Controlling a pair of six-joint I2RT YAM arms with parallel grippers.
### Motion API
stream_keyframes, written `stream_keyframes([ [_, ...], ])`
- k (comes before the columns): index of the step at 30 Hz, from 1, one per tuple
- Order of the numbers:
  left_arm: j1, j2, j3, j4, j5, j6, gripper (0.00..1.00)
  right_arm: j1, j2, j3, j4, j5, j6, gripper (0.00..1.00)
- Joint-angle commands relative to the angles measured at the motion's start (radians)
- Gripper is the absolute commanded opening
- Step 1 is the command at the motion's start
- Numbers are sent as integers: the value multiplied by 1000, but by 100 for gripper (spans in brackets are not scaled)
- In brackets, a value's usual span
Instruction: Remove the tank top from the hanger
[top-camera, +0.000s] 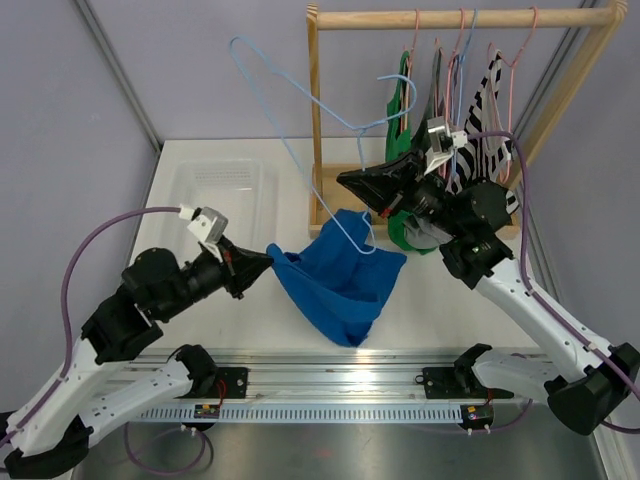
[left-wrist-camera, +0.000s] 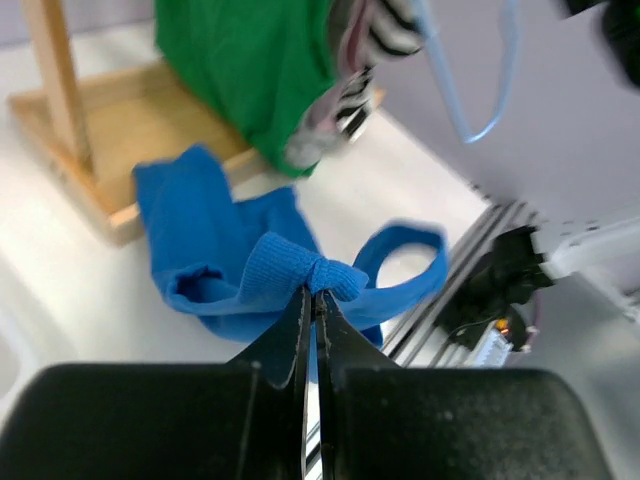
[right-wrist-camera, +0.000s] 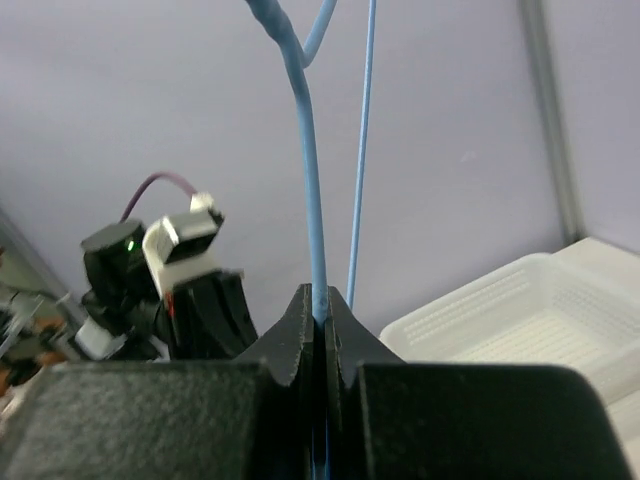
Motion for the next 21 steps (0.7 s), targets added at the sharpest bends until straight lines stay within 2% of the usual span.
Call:
stream_keyframes([
  [1, 5, 93, 52, -149, -140, 31, 0, 15, -30, 67, 186, 250, -40, 0],
  [3, 5, 124, 61, -207, -275, 12, 0, 15, -51, 114, 95, 355, -102, 0],
  [4, 5, 147, 68, -221, -309, -7, 0, 15, -56, 158, -115, 419, -136, 0],
  [5, 3, 156, 68, -238, -327, -10, 0, 15, -56, 198, -220, 446, -182, 0],
  [7, 5, 164, 57, -235, -306, -7, 0, 16, -59, 283, -458, 486, -211, 0],
  [8, 5, 159, 48, -223, -288, -5, 0, 15, -65, 296, -509, 494, -225, 0],
  [11, 5, 139, 20, -209, -294, -4, 8, 15, -84, 350, -787, 561, -280, 0],
  [13, 5, 135, 12, -210, -297, -1, 19, 15, -94, 373, -932, 625, -294, 0],
  [15, 5, 135, 11, -221, -294, 1, 32, 15, -113, 386, -1003, 659, -298, 0],
  [16, 5, 133, 8, -221, -292, 8, 54, 15, -116, 395, -1068, 679, -299, 0],
  [19, 5, 122, -4, -206, -298, 18, 81, 15, -87, 448, -1163, 714, -302, 0],
  [21, 5, 109, -20, -186, -289, 24, 93, 16, -44, 506, -1191, 745, -316, 0],
])
